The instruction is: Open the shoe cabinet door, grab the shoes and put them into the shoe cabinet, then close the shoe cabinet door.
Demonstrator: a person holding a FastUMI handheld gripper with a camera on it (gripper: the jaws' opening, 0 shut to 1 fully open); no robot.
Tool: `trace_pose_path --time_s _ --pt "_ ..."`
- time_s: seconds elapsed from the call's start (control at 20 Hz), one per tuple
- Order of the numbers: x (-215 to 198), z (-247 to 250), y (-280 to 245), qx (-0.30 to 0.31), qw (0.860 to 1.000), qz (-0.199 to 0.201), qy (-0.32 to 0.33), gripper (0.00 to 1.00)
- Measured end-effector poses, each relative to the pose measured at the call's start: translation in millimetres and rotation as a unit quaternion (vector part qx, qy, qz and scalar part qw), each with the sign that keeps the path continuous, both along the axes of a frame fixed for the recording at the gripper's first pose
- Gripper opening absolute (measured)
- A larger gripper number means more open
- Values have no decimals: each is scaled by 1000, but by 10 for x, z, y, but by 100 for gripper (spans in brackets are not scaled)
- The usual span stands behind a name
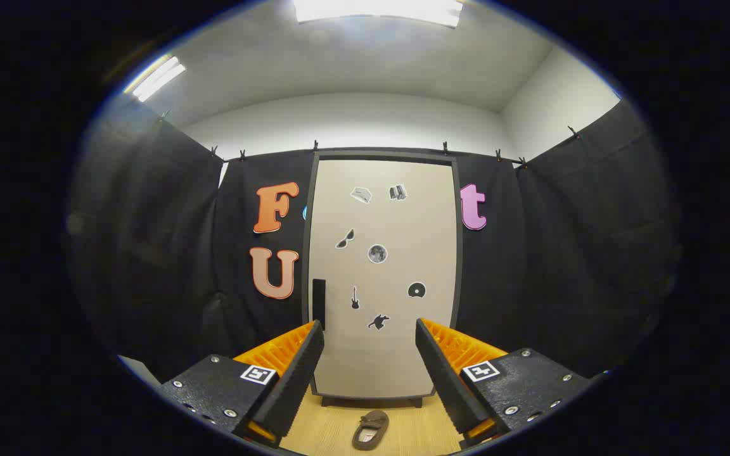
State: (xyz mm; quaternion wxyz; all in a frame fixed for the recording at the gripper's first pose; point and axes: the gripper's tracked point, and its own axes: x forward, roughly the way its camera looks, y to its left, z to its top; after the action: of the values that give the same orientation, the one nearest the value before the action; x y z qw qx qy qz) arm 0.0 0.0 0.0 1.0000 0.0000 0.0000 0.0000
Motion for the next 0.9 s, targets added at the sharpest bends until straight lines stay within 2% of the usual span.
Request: trace_pose_path --time_s 0.9 --pt "484 -91 440 17 1000 -8 15 90"
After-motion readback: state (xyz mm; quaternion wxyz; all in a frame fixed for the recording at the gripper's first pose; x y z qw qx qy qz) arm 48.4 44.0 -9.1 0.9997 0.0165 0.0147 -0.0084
